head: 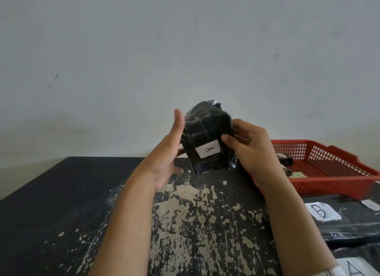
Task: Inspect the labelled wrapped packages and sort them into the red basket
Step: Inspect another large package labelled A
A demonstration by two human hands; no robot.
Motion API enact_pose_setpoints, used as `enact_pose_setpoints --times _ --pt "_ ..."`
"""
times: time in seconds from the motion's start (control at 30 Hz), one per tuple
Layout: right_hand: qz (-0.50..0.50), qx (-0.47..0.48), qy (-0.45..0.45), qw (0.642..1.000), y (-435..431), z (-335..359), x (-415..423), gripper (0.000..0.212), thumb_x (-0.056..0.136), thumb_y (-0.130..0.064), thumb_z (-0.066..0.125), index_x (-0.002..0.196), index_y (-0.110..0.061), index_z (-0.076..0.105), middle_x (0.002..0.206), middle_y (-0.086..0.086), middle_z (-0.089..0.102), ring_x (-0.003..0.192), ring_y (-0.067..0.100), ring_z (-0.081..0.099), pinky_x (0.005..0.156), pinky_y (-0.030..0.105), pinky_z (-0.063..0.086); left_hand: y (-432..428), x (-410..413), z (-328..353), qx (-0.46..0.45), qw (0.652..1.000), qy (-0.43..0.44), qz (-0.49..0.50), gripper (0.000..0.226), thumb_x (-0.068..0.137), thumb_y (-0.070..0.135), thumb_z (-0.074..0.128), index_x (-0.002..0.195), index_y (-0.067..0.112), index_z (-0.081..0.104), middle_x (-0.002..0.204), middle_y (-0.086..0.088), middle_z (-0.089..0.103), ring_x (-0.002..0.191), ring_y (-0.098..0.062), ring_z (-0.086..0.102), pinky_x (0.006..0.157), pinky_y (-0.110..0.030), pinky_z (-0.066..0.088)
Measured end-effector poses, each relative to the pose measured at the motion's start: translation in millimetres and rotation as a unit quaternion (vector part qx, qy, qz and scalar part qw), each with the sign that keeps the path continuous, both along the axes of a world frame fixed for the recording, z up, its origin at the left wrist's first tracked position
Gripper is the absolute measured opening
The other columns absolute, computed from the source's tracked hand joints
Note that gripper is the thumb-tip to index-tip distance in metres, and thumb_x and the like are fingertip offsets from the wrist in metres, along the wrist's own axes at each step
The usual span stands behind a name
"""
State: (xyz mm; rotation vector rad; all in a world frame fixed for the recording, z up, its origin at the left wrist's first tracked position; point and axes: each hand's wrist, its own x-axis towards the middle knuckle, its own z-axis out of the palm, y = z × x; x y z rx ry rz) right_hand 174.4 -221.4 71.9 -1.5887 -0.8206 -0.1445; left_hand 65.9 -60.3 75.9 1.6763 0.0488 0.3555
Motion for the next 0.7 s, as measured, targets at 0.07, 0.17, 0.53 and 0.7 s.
enact_pose_setpoints --times 0.07,0.17,0.53,0.7 --pt "0.03 0.025 0.01 0.999 0.7 -0.3 -1.3 0.034 0.098 0.002 0.063 0.098 -0.029 0.075 0.099 -0.008 0.08 0.102 0.008 0.074 0.086 0.023 0.06 -0.5 -0.1 1.2 -0.065 0.998 -0.004 -0.02 0.084 0.077 0.091 0.03 0.14 0.041 0.054 0.134 -0.006 0.065 0.129 -0.032 0.059 0.092 -0.051 0.055" --pt "0.073 0.057 0.025 0.995 3.0 -2.1 -2.4 0.033 0.098 0.008 0.061 0.095 -0.022 0.075 0.098 -0.002 0.08 0.106 0.017 0.073 0.09 0.027 0.058 -6.5 2.7 1.8 -0.09 0.993 -0.071 0.001 0.062 0.082 0.067 0.049 0.132 0.033 0.062 0.12 -0.002 0.073 0.117 -0.024 0.068 0.09 -0.045 0.061" --pt "0.123 0.066 0.055 0.989 7.4 1.8 -13.2 0.061 0.084 -0.053 0.073 0.135 -0.032 0.047 0.142 -0.007 0.057 0.113 0.01 0.071 0.097 0.037 0.059 -5.3 2.9 3.0 0.037 0.984 -0.163 0.058 0.034 0.101 0.025 0.063 0.135 0.029 0.063 0.126 0.005 0.072 0.118 -0.01 0.068 0.098 -0.027 0.054" --pt "0.1 0.059 0.024 0.993 8.2 0.5 -14.4 0.047 0.094 -0.042 0.072 0.137 -0.036 0.054 0.14 -0.007 0.061 0.115 0.014 0.072 0.102 0.043 0.059 -4.5 1.6 3.4 0.058 0.982 -0.173 0.058 0.046 0.087 0.034 0.069 0.133 0.032 0.065 0.124 0.01 0.072 0.118 -0.009 0.067 0.103 -0.03 0.053"
